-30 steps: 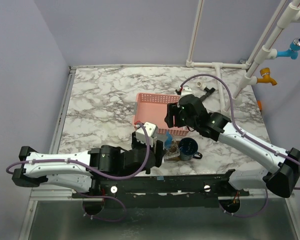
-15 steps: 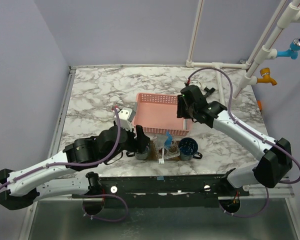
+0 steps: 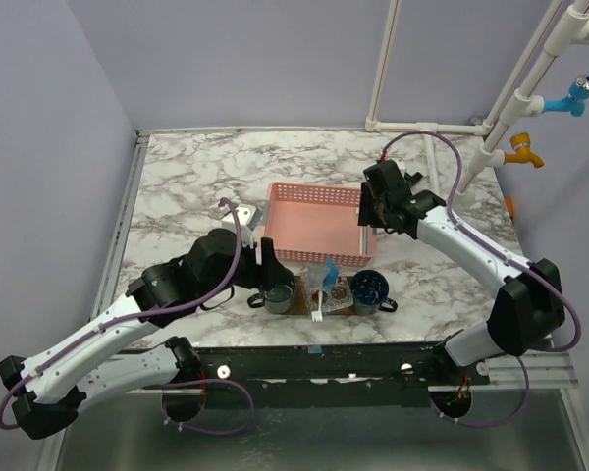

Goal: Prepare toiletry sets of a toothbrush and toothpaste on the tray

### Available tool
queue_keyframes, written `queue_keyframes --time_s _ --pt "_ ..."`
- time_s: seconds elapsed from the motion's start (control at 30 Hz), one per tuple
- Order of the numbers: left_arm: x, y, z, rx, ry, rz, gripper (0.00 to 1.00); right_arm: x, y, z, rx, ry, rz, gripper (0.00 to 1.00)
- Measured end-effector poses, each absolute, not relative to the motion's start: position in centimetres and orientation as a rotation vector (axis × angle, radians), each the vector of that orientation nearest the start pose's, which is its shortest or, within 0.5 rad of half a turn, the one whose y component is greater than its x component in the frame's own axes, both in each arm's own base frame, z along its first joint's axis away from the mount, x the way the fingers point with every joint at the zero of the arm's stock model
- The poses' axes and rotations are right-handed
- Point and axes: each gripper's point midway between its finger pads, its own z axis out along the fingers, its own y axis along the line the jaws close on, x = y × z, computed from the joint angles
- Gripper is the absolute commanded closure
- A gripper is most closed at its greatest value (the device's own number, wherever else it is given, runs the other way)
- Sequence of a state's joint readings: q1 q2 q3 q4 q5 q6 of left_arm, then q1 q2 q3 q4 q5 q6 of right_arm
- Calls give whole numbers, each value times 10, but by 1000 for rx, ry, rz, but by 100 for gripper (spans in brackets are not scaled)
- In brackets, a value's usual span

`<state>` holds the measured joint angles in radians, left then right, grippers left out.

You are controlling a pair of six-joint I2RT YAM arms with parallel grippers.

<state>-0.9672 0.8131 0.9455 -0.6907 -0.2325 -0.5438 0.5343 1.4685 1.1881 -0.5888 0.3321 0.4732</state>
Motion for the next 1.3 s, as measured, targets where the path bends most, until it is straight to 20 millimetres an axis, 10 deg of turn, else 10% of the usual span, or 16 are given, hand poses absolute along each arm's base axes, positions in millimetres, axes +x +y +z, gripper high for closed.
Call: queue_keyframes --time_s 0.67,0.83,0.93,1.3 --pt "185 -185 203 300 2192 -607 30 346 138 91 140 2519 -17 59" --pt "186 -186 201 304 2197 -605 30 349 137 81 149 2537 -21 73" --pt "187 -186 201 306 2200 -606 30 350 136 76 142 2549 -27 98" --pt "185 -187 202 309 2196 -617 30 372 141 101 59 2521 -54 100"
